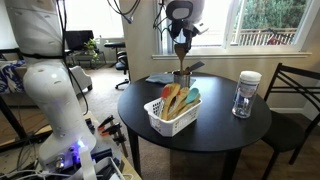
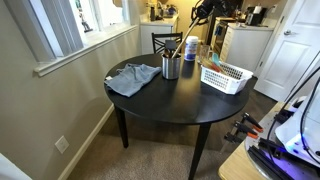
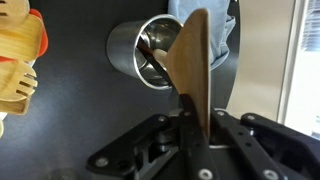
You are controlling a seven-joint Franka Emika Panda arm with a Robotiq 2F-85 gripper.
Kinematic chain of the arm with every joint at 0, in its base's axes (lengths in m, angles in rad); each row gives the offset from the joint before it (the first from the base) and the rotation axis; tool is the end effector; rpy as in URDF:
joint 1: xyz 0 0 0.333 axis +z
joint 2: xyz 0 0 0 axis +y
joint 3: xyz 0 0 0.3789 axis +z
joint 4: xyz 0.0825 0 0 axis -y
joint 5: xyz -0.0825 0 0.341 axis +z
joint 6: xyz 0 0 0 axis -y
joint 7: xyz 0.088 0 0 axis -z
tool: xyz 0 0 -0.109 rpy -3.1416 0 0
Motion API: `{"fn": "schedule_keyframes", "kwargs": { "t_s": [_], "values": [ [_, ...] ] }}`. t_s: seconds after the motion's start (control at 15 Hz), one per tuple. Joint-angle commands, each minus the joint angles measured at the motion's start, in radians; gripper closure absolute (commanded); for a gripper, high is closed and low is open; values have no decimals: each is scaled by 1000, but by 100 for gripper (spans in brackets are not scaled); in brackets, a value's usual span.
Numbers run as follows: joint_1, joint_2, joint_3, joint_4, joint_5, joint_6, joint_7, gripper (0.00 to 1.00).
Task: Put one wooden spoon in the silver holder.
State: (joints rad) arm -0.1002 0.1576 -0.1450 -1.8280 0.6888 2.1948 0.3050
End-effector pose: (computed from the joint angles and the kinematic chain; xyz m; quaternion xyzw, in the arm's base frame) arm 0.5873 -0.1165 0.5521 -0.8592 0.4144 -0.0922 0.2856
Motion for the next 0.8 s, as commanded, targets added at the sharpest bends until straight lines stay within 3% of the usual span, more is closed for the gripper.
{"fn": "schedule_keyframes", "kwargs": {
  "t_s": [0.0,0.33,0.73],
  "values": [
    [-21,50,-2,77,-15,-62,158,97],
    [-9,98,-17,118,-61,-54,407,97],
    [-24,167,-13,170,-123,-163,669,97]
  ]
}}
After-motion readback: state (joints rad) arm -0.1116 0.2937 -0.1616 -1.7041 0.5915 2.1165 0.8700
